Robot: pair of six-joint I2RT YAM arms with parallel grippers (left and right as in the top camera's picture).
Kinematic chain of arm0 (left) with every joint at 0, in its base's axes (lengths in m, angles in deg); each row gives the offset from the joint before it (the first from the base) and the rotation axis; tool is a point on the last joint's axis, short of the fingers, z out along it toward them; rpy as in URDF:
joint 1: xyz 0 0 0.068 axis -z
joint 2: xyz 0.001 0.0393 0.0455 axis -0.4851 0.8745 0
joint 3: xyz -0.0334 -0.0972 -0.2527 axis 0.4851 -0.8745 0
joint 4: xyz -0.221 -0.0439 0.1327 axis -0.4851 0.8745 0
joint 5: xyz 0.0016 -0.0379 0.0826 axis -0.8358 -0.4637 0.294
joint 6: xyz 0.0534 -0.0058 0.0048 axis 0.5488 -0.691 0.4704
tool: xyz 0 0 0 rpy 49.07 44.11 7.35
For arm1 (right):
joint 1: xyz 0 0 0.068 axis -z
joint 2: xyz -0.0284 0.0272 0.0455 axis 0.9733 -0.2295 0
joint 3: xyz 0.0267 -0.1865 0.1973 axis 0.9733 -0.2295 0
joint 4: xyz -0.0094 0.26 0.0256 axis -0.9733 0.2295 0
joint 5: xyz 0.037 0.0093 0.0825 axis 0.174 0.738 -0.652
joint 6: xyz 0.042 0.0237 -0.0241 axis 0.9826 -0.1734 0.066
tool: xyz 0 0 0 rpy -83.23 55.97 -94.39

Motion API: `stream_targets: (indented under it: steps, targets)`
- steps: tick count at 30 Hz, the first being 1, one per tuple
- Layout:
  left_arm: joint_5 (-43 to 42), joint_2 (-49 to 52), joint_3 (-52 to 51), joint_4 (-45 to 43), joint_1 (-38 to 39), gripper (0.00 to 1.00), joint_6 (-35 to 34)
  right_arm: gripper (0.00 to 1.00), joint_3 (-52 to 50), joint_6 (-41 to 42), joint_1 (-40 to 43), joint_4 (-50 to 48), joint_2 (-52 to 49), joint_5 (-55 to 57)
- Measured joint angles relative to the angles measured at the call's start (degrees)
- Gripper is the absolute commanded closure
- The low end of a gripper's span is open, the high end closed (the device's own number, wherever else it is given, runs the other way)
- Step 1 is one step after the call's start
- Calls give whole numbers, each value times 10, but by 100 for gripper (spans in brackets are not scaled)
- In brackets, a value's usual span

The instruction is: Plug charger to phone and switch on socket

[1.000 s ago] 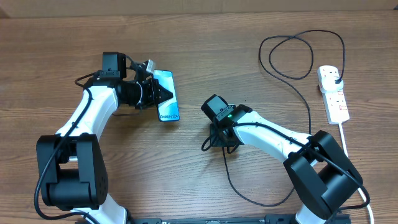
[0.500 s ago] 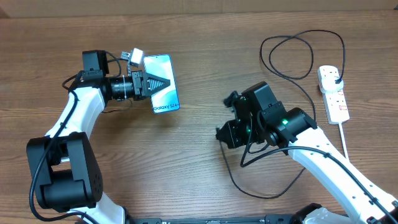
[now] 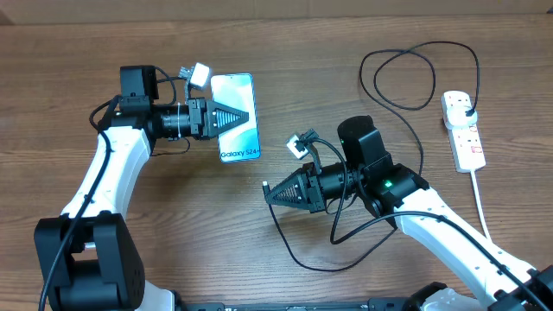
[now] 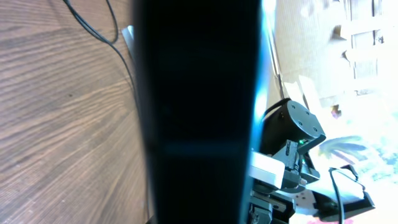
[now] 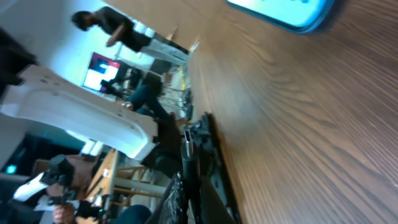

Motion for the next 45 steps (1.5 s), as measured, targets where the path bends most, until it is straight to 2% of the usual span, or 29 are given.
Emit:
stream_targets:
  steps: [3, 8, 11, 17, 25, 45]
  targets:
    - [-2, -11, -1, -38, 0, 96, -49, 96, -1, 35, -7, -57, 0, -18]
    - [17, -49, -1, -52, 1, 96, -186, 96, -3, 112, -29, -140, 0, -11]
    - [20, -50, -1, -52, 20, 96, -220, 96, -3, 139, -30, -164, 0, 3]
    - [3, -50, -2, -174, 73, 96, -256, 96, -3, 192, -30, -204, 0, 34]
    - [-26, -51, -2, -265, 70, 96, -312, 96, -3, 205, -5, -208, 0, 42]
    - [-21, -51, -2, -276, 70, 96, -354, 96, -3, 224, 2, -239, 0, 47]
